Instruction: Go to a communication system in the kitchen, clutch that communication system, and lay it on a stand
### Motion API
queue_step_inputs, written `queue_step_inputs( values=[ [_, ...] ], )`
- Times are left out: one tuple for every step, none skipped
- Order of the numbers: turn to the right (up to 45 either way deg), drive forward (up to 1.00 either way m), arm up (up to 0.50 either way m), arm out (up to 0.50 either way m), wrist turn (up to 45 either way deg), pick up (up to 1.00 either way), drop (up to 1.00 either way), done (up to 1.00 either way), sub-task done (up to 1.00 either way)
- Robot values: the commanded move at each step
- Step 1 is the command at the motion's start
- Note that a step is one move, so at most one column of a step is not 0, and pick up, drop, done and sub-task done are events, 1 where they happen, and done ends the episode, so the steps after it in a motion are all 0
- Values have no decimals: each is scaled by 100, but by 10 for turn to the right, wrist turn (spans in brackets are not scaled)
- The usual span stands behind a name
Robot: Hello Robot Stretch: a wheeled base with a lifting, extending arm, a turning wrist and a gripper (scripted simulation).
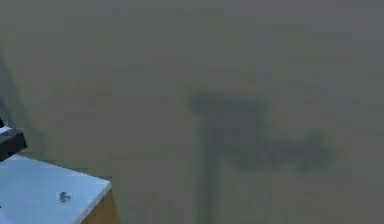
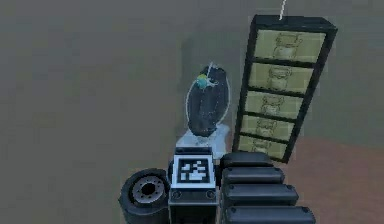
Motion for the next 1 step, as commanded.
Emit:
queue_step_inputs(
  values=[
    [-450,0,0,0,0,0,0,0,0]
  ],
)
